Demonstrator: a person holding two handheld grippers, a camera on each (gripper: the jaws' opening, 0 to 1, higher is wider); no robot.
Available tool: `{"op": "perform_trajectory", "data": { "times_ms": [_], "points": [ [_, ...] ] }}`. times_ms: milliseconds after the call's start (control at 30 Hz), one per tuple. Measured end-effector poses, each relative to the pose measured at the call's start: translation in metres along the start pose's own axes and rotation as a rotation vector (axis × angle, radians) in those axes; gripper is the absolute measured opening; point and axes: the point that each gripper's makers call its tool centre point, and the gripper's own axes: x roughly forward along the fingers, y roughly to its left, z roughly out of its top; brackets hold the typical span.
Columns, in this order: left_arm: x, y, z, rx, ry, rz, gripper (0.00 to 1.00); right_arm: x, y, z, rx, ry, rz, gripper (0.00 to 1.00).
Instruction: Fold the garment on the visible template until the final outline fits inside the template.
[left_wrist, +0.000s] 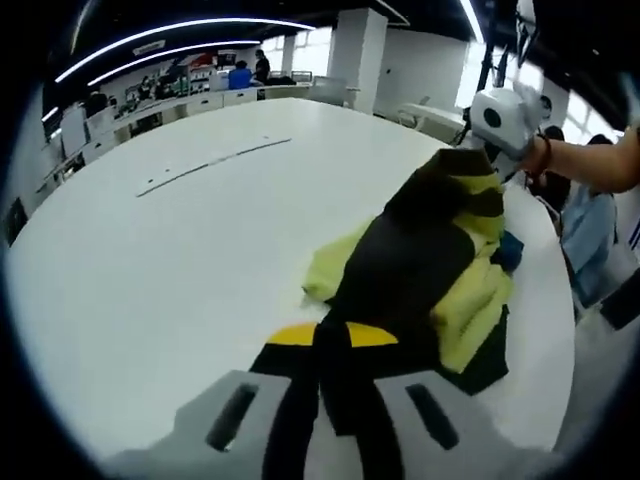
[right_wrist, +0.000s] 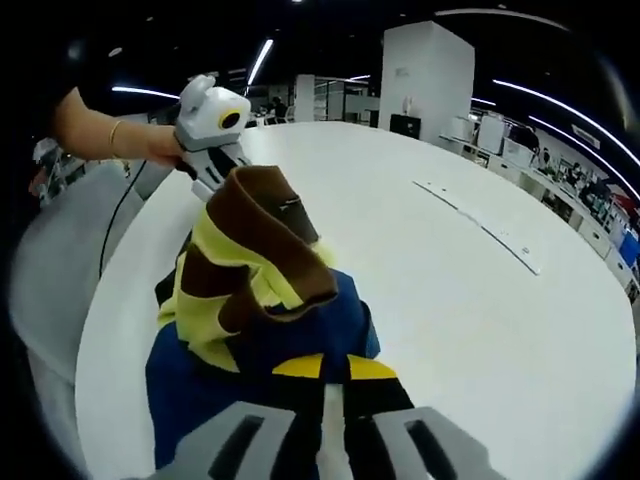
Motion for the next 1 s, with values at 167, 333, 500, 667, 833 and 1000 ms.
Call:
{"op": "perform_trajectory", "data": {
  "times_ms": [167, 333, 500, 667, 833, 1000],
  "points": [
    [0.001, -0.003, 0.0, -0.014, -0.004, 0.01, 0.0, -0.001, 0.0, 0.002, 0.001, 0.003, -0.014, 0.0],
    [-0.002, -0.001, 0.0, 0.015, 0.002, 0.05, 0.0, -0.01, -0.001, 0.003, 0.01, -0.006, -0.033, 0.0],
    [-0.009, 0.002, 0.007, 0.022, -0.025, 0.087, 0.0, -0.021, -0.003, 0.008, 0.031, -0.031, -0.05, 0.0],
    [-0.023, 0.009, 0.017, -0.012, -0.068, 0.118, 0.0, -0.031, -0.002, 0.01, 0.067, -0.049, -0.059, 0.0],
    [-0.041, 0.013, 0.027, -0.03, -0.123, 0.143, 0.0, -0.041, -0.003, 0.013, 0.093, -0.073, -0.072, 0.0],
    [-0.059, 0.016, 0.043, -0.041, -0.192, 0.178, 0.0, -0.054, -0.007, 0.022, 0.107, -0.119, -0.105, 0.0]
  ]
}}
